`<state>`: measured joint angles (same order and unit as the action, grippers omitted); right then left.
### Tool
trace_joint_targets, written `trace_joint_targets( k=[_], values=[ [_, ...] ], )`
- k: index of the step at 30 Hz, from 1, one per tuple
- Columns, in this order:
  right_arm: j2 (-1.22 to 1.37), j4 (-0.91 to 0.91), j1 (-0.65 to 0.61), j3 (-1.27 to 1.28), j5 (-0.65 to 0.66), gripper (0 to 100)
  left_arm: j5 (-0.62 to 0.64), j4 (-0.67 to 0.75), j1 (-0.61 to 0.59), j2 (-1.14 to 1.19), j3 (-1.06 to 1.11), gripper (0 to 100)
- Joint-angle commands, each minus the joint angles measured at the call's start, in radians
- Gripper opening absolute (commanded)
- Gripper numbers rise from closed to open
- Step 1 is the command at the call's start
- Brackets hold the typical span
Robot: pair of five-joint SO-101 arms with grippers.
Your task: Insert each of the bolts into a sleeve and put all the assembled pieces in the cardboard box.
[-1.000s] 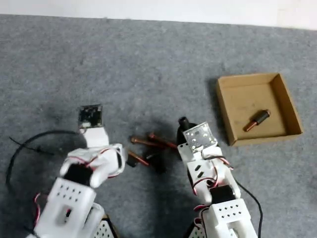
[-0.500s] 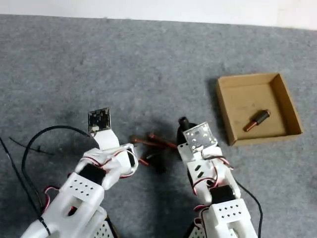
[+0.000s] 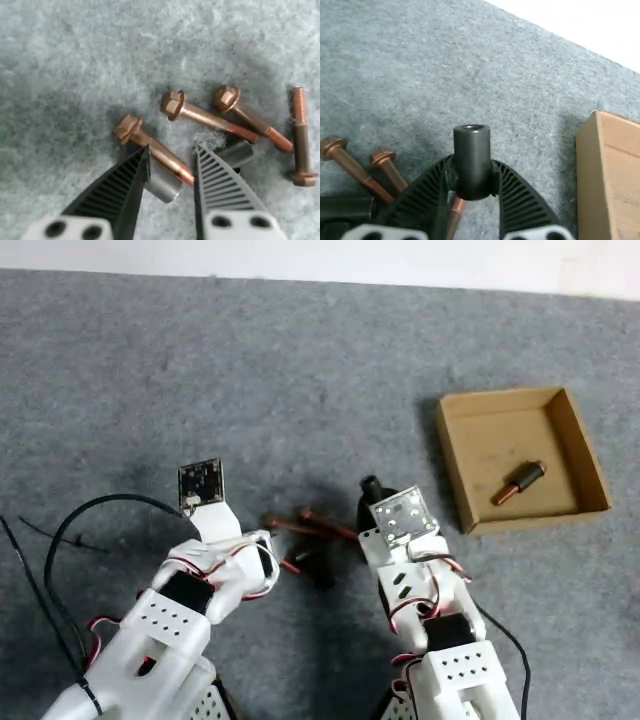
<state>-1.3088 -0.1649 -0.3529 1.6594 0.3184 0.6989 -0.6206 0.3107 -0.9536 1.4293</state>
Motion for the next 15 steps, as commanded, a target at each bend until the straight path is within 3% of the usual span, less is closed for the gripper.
trace_joint_targets(
  k=[1, 15],
  values=[
    [-0.021, 0.025, 0.012, -0.008, -0.009, 0.5, 0.009, 0.008, 0.012, 0.005, -0.004, 14],
    [-0.021, 0.025, 0.008, -0.008, -0.009, 0.5, 0.009, 0.012, 0.012, 0.081, -0.012, 14]
  ],
)
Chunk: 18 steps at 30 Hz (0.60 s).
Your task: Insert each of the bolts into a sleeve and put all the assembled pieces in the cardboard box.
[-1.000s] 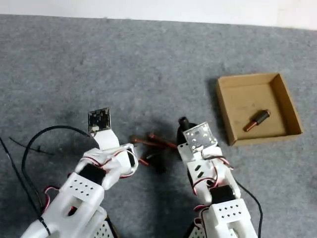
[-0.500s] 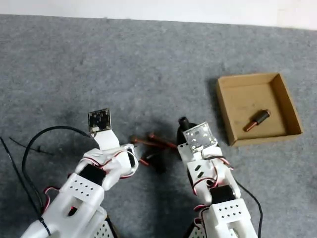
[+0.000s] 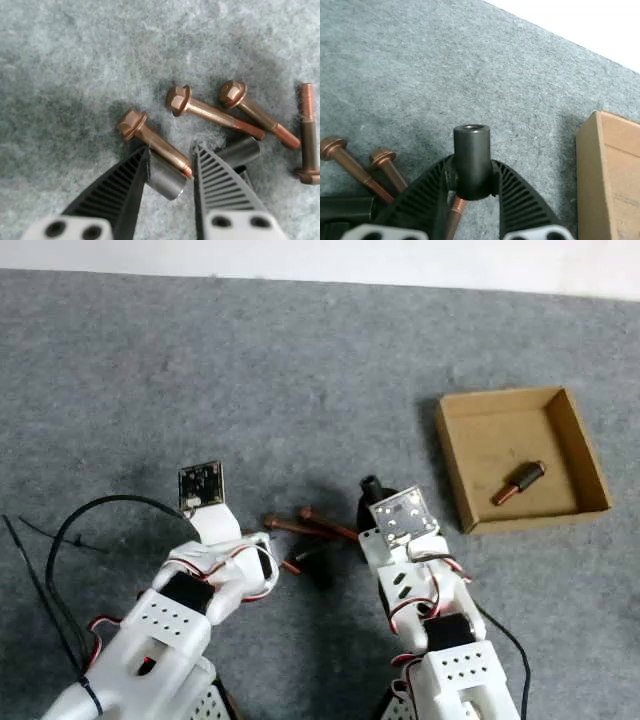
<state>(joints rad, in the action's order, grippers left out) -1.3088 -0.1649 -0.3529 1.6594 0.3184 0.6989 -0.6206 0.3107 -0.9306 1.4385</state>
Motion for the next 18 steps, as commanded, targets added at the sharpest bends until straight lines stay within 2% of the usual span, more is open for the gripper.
trace_joint_targets(
  k=[1, 9, 18],
  values=[
    [-0.021, 0.025, 0.008, -0.008, -0.009, 0.5, 0.009, 0.012, 0.012, 0.088, -0.038, 14],
    [-0.021, 0.025, 0.008, -0.008, -0.009, 0.5, 0.011, 0.008, -0.007, 0.343, -0.170, 14],
    [-0.022, 0.030, 0.008, 0.012, -0.008, 0.5, 0.052, -0.012, 0.001, 0.364, -0.176, 14]
  ],
)
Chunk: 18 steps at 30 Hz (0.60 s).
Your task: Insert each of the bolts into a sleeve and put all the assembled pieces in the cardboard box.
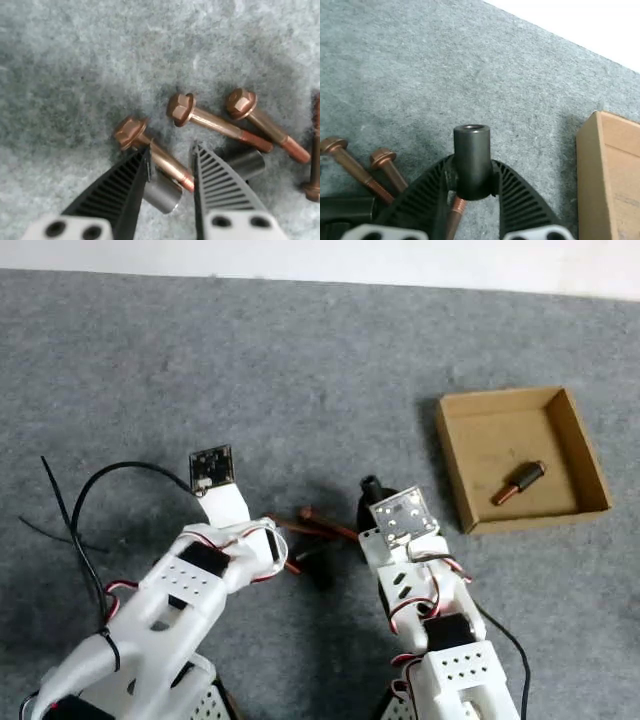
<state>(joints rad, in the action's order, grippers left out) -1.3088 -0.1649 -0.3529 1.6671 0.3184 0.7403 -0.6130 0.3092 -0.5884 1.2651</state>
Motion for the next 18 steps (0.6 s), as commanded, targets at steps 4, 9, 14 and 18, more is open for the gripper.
trace_joint_targets(
  k=[4, 9, 14, 18],
  values=[
    [-0.022, 0.030, 0.008, 0.004, -0.008, 0.5, 0.018, -0.086, -0.012, 0.025, -0.031, 14],
    [-0.022, 0.030, 0.008, 0.004, -0.008, 0.5, 0.043, -0.100, -0.065, 0.028, -0.039, 14],
    [-0.022, 0.030, 0.008, 0.004, -0.008, 0.5, 0.043, -0.101, -0.064, 0.028, -0.038, 14],
    [-0.022, 0.030, 0.008, 0.004, -0.008, 0.5, 0.043, -0.098, -0.064, 0.030, -0.041, 14]
  ],
)
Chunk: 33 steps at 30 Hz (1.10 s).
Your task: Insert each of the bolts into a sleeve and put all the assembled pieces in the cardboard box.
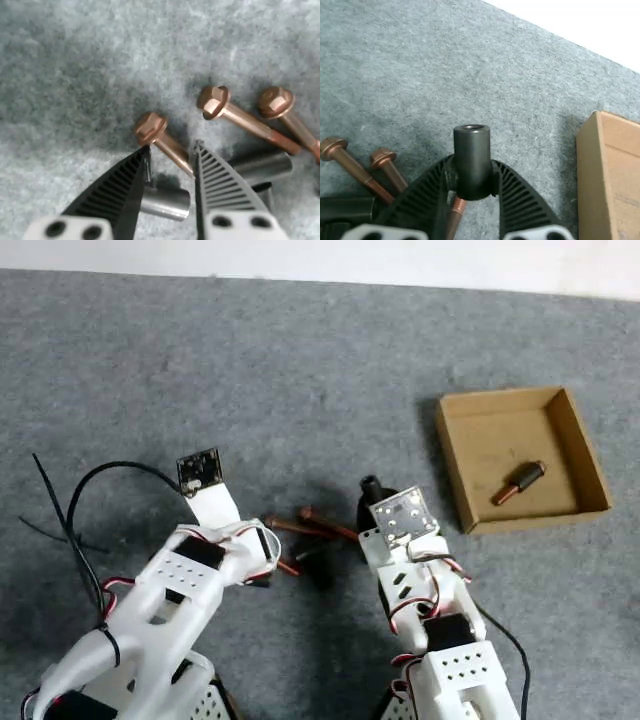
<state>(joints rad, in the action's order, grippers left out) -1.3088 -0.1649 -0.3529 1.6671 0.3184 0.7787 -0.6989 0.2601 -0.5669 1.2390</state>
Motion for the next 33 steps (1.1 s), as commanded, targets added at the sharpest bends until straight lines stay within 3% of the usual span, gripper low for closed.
trace_joint_targets(
  k=[1, 25, 33],
  values=[
    [-0.022, 0.030, 0.008, 0.004, -0.008, 0.5, 0.003, -0.011, -0.015, 0.008, -0.015, 14],
    [-0.022, 0.030, 0.007, 0.008, -0.008, 0.5, 0.002, -0.009, -0.013, 0.013, -0.008, 14],
    [-0.022, 0.030, 0.007, 0.008, -0.008, 0.5, 0.002, -0.014, -0.022, 0.222, -0.108, 14]
  ],
)
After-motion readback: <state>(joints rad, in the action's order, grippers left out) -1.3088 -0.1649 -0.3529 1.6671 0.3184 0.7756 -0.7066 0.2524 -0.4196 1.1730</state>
